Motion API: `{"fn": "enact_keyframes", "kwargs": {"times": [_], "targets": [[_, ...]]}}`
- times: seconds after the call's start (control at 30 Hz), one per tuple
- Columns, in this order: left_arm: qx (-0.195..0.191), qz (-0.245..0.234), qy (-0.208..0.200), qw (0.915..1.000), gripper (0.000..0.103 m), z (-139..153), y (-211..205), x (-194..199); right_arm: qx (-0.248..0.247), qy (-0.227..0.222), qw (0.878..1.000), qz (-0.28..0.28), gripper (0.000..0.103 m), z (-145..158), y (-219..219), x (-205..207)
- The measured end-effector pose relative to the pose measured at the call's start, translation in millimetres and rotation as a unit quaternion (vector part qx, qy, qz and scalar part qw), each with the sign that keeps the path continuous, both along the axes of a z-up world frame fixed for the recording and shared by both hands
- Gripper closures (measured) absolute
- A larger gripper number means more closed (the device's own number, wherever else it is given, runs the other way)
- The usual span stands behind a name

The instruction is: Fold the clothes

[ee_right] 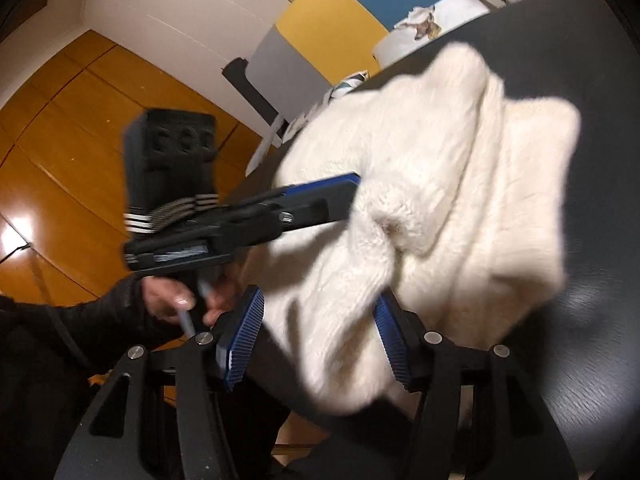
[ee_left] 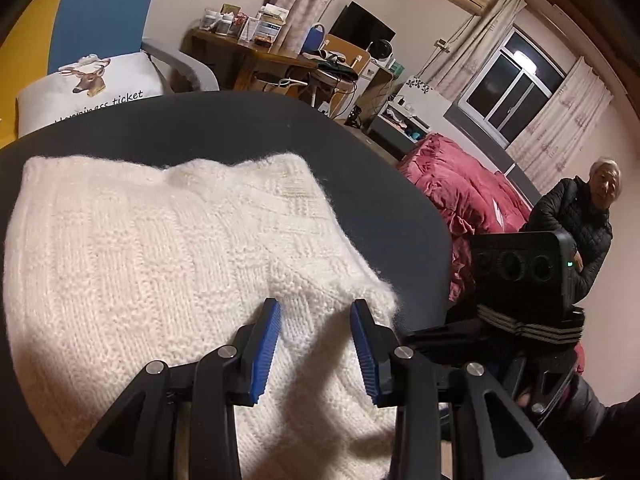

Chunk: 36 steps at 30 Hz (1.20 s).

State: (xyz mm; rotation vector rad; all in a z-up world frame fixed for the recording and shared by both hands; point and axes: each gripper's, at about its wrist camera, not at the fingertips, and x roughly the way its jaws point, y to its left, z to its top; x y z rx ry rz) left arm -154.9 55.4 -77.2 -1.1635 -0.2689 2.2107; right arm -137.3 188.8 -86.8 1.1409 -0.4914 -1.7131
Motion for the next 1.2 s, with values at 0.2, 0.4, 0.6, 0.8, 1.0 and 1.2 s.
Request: {"fn": "enact_keyframes", "kwargs": {"times": [0.2,0.4,0.6,0.8,1.0,1.2], "targets": [[-0.049,-0.033,-0.001,0.9983,0.065,-3.6,17.5,-0.9,-0.087,0.019,0.995,0.045,0.042,16.9,0.1,12.9],[-0.076,-0.037,-0.003,0.9964,0.065,-9.3,30.7,-1.3,-0.063,-0.022,0.998,0.022,0.052,-23.6,19.0,19.4],[-0.056,-0.015,0.000,0.9983,0.065,1.3,23.6,3.2,0.025,0.014,0.999,0.032,0.052,-2.2,19.5,35.3],[0.011,0.026,0.026,0.9993,0.064,19.7,-17.2,14.6,0.087,0.101,0.991,0.030,0.040,49.4,9.8,53.5],[0.013,0.058,0.026,0.9979,0.064,12.7,-43.9,19.1,0.116,0.210,0.968,0.071,0.040,70.6,-27.6,48.6],[-0.050,0.029,-0.002,0.9983,0.064,-9.2,-27.3,9.0,0.246,0.187,0.944,0.112,0.040,6.9,-34.5,45.5]]}}
